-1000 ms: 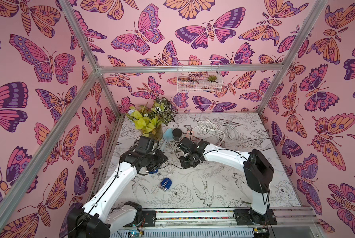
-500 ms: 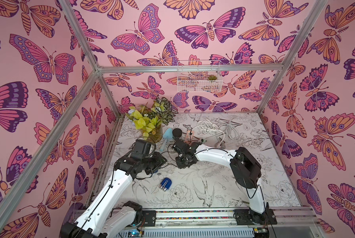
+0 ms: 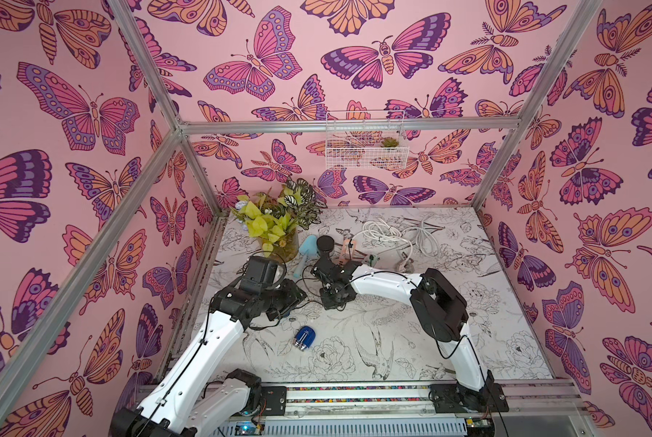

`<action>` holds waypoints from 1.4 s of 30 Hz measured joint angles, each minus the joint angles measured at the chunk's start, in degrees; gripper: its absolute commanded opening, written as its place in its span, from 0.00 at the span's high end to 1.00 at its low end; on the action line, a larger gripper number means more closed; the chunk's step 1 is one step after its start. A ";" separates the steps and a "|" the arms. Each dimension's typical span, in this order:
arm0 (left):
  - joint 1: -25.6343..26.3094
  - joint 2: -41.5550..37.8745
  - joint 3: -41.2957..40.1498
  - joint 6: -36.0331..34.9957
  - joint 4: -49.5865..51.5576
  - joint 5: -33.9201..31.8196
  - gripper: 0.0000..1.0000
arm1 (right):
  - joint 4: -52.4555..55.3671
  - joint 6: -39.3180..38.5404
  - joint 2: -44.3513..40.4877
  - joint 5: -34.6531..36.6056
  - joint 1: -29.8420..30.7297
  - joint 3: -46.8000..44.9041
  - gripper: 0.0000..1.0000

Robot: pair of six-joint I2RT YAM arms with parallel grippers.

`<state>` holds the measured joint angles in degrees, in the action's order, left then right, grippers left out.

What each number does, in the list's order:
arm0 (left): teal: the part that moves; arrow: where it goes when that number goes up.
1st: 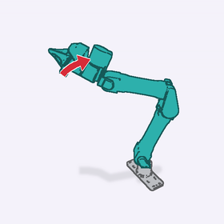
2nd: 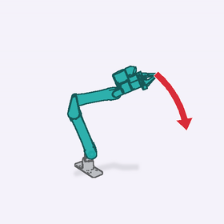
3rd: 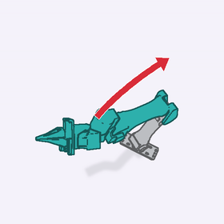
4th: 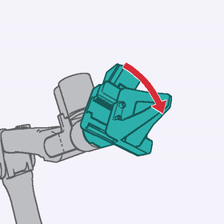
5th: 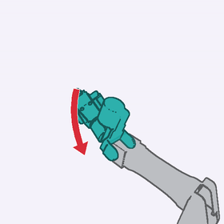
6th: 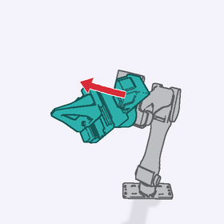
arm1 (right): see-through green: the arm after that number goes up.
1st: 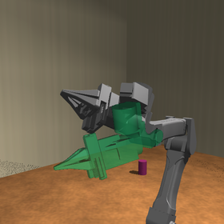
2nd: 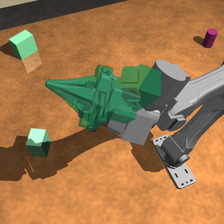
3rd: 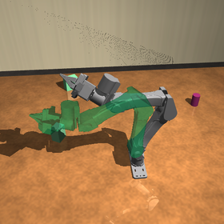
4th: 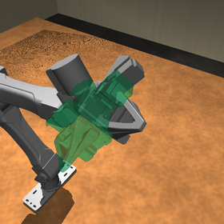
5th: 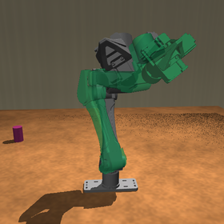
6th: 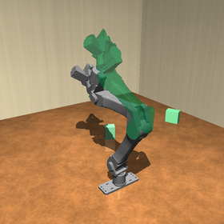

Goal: Charge the electric shaver
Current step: Pick up the charging cable from the center of the board.

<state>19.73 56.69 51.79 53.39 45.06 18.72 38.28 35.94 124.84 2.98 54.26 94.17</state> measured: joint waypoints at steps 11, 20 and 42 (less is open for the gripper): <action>0.00 0.00 -0.50 1.46 -4.26 4.70 0.45 | -4.66 12.70 -18.82 -9.62 -5.60 -10.40 1.00; 0.02 1.90 -6.75 18.93 -20.24 10.47 0.38 | -29.14 35.30 -33.51 -24.76 -15.69 -26.10 1.00; 8.87 29.73 -9.22 60.85 -64.98 9.68 0.36 | -66.42 71.06 -39.04 -31.15 -21.64 -42.86 1.00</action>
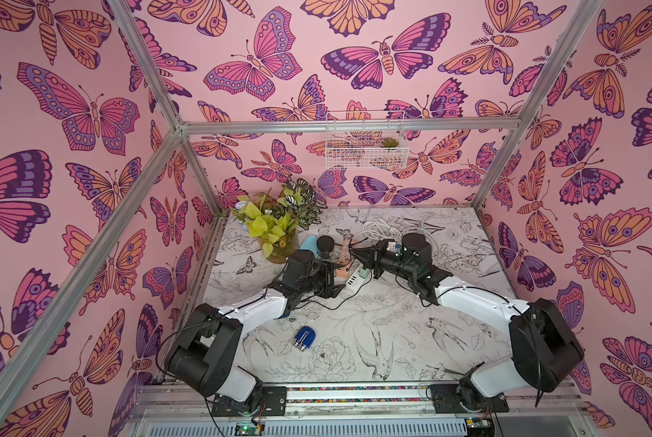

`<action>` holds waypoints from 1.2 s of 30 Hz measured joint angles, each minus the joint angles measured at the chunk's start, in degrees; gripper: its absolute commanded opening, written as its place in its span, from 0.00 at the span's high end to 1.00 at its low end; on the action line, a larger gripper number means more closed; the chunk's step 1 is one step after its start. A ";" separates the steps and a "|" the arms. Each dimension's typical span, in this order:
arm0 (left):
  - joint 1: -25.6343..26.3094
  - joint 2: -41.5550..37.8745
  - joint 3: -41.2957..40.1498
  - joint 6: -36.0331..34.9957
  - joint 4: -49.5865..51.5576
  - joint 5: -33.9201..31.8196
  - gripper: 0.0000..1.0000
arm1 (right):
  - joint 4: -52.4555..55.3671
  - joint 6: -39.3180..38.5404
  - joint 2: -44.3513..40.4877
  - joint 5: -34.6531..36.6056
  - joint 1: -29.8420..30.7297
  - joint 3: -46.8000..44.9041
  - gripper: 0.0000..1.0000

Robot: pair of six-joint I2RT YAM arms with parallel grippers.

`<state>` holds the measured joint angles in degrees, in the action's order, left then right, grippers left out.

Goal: Charge the electric shaver
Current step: Pick up the charging cable from the center of the board.

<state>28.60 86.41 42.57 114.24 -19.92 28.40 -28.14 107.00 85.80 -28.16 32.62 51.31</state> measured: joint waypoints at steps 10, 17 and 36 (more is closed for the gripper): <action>0.94 0.11 0.68 3.43 -6.95 -2.38 0.52 | -1.49 1.18 -1.18 0.68 -0.02 -1.51 1.00; 2.19 0.11 0.72 3.85 -7.43 -2.32 0.56 | -3.65 1.25 -1.16 1.33 -0.02 -1.51 1.00; 2.23 -0.48 0.92 4.35 -7.43 -2.95 0.67 | -6.69 1.90 -1.14 1.38 -0.02 -3.10 1.00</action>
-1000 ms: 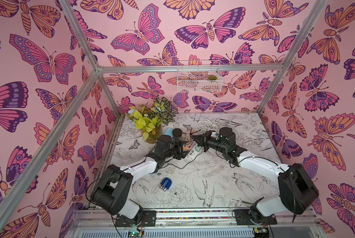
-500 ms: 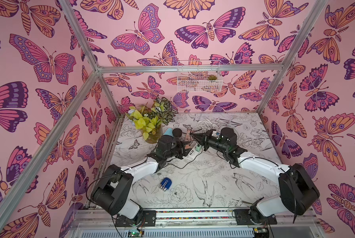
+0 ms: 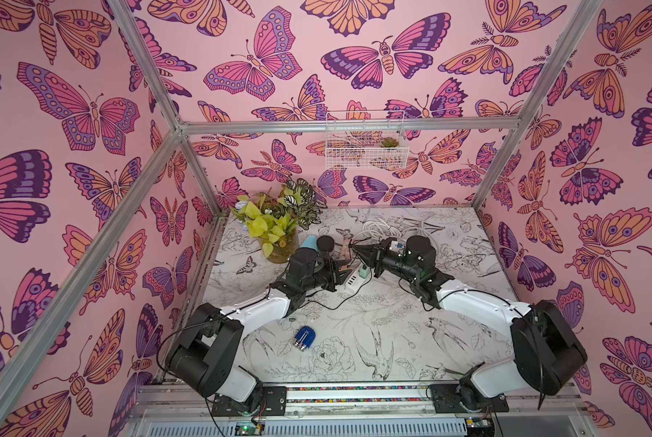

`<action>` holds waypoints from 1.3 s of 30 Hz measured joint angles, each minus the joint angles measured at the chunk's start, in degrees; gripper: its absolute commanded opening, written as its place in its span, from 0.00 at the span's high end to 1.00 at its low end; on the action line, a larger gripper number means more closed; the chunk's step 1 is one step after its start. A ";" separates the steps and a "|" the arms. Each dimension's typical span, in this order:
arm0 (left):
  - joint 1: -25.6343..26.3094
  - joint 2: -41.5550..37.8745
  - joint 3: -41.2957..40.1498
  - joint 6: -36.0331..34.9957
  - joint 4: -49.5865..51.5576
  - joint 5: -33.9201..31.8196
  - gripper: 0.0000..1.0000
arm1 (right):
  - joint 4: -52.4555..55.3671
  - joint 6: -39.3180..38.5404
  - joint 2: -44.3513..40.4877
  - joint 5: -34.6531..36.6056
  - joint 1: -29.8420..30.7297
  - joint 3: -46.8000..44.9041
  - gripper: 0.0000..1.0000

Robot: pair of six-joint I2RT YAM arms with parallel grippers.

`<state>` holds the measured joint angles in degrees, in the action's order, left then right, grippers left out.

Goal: Charge the electric shaver
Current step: Pick up the charging cable from the center of the board.

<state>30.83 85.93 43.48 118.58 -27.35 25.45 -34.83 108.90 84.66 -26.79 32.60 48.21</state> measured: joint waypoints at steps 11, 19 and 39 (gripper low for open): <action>0.07 -0.61 0.76 0.00 0.04 0.02 0.84 | -1.86 0.42 0.26 0.26 0.00 -1.77 1.00; 0.07 -1.62 0.76 -0.04 0.11 -0.04 0.96 | -2.89 0.42 0.26 0.72 -0.24 -2.64 1.00; 0.07 -5.57 1.18 -3.96 6.19 -2.64 1.00 | 4.96 -2.67 -5.46 0.13 -2.51 -6.10 0.75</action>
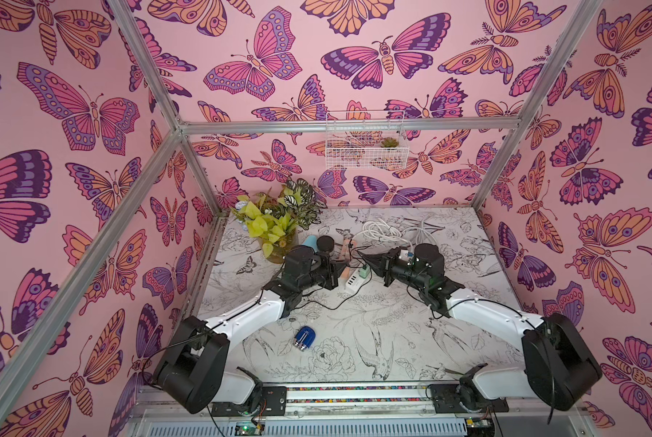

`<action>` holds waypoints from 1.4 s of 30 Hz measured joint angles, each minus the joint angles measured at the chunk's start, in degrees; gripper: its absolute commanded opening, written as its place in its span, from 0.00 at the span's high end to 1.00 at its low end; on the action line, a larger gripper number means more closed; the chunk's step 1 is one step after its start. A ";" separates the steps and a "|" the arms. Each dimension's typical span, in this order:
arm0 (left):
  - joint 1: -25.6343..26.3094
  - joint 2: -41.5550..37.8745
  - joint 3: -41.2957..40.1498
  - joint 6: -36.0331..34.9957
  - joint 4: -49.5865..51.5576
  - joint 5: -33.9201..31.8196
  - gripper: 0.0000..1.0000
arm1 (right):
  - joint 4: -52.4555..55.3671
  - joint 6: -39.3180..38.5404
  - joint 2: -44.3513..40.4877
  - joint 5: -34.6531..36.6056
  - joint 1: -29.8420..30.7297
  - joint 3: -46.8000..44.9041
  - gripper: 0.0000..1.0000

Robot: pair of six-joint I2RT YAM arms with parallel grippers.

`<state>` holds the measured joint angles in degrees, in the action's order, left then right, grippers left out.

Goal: Charge the electric shaver
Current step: Pick up the charging cable from the center of the board.

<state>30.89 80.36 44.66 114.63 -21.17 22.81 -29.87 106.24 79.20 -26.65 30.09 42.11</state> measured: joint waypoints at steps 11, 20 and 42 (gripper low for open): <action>0.02 -3.48 2.45 -6.27 9.29 -5.57 1.00 | 7.69 -0.35 -4.85 0.13 1.20 0.00 0.49; 0.85 -7.52 4.11 -15.91 12.37 -15.21 1.00 | 5.31 6.03 -3.17 4.00 10.05 1.03 0.47; 1.05 -9.73 2.64 -18.64 12.13 -18.38 1.00 | -2.14 8.46 8.85 4.00 10.25 10.62 0.77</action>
<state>31.94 70.63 47.31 95.98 -9.04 4.43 -32.01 114.69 88.05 -22.65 40.34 52.73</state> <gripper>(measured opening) 0.050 0.231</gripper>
